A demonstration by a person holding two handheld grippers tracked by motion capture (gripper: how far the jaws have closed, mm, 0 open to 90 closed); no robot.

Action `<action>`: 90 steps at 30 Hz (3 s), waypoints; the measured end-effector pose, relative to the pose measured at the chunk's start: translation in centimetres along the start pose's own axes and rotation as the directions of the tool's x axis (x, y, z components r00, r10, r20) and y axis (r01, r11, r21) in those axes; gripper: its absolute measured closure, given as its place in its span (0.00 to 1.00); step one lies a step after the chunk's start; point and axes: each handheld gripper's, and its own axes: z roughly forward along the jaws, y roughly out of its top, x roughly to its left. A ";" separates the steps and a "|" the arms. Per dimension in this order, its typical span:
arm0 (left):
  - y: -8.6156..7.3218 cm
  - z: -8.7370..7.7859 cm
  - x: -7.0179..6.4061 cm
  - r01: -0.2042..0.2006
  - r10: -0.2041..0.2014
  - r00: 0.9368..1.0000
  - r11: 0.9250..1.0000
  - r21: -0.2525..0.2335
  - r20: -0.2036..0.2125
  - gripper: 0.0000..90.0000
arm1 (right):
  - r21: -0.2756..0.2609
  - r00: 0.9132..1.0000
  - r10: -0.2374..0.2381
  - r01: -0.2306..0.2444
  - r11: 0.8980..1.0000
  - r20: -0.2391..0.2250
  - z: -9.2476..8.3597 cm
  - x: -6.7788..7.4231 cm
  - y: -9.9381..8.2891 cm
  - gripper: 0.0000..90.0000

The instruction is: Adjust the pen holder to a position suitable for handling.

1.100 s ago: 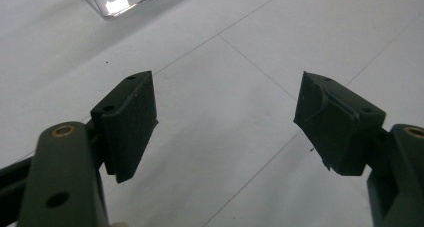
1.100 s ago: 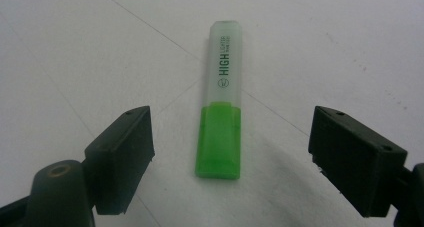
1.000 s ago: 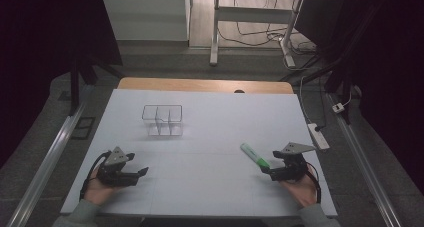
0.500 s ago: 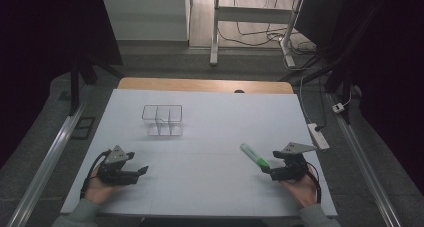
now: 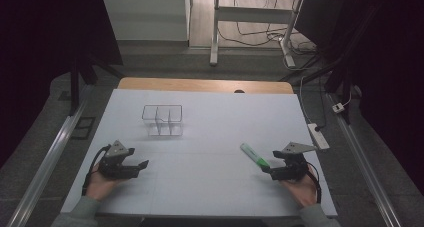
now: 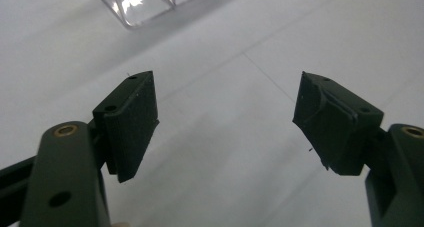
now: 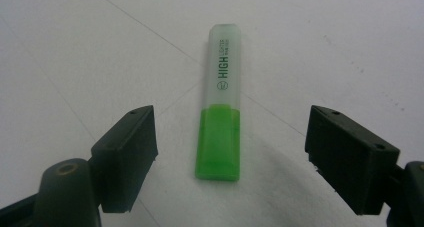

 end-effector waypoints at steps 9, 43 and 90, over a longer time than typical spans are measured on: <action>1.6 1.1 1.4 0.025 -0.025 0.999 1.000 0.011 -0.029 0.30 | -0.020 1.000 0.004 -0.004 1.000 -0.003 -0.1 0.0 0.0 0.23; 4.2 4.0 6.7 0.075 -0.076 0.994 0.997 -0.020 -0.081 0.99 | -0.020 1.000 0.006 -0.006 1.000 0.002 -0.2 0.0 0.0 0.24; 6.5 7.1 6.4 0.073 -0.073 0.997 0.997 -0.002 -0.035 0.99 | -0.012 1.000 0.006 -0.006 1.000 0.004 -0.1 0.1 0.0 0.25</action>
